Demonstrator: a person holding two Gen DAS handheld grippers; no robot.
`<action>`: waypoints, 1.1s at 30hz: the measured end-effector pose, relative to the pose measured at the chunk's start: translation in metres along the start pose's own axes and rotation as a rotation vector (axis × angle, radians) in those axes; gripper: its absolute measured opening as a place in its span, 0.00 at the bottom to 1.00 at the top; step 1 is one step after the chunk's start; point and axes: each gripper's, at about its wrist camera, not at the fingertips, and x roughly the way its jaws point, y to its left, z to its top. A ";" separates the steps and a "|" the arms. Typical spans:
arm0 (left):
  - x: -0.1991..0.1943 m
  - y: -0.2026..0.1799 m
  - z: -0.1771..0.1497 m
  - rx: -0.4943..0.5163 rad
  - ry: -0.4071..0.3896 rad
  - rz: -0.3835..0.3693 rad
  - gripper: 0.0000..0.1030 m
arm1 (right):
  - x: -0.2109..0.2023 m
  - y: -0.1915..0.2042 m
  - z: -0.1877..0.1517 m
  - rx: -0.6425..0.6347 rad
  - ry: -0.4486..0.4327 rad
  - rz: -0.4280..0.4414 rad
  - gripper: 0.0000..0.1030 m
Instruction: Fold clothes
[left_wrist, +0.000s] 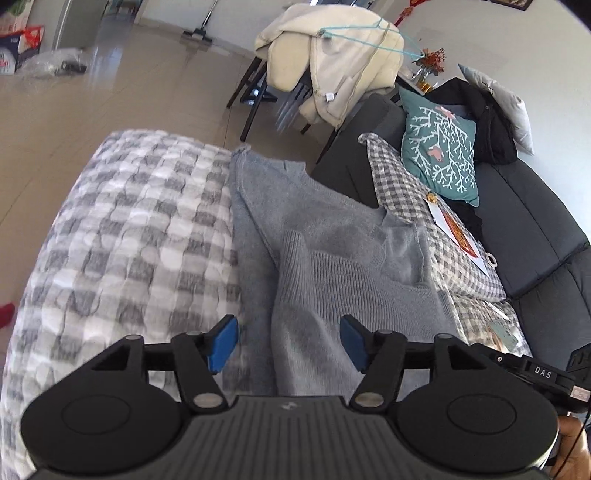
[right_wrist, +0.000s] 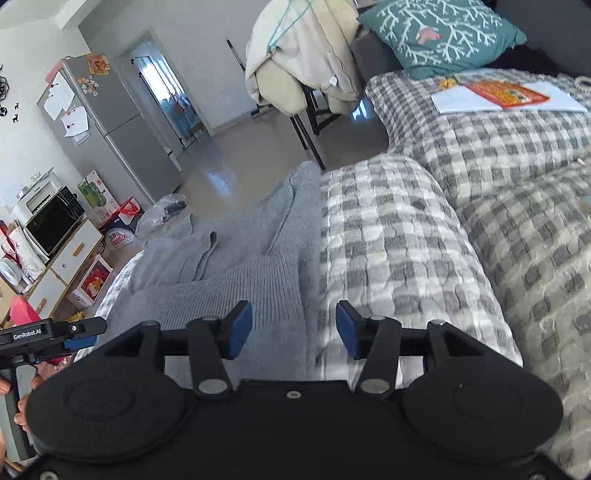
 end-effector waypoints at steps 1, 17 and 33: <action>-0.005 0.005 -0.003 -0.018 0.035 -0.020 0.63 | -0.004 -0.003 -0.003 0.025 0.030 0.020 0.51; -0.015 0.041 -0.042 -0.238 0.257 -0.291 0.60 | -0.038 -0.063 -0.032 0.364 0.248 0.292 0.45; 0.010 0.048 -0.046 -0.361 0.184 -0.283 0.22 | 0.000 -0.077 -0.026 0.522 0.218 0.365 0.34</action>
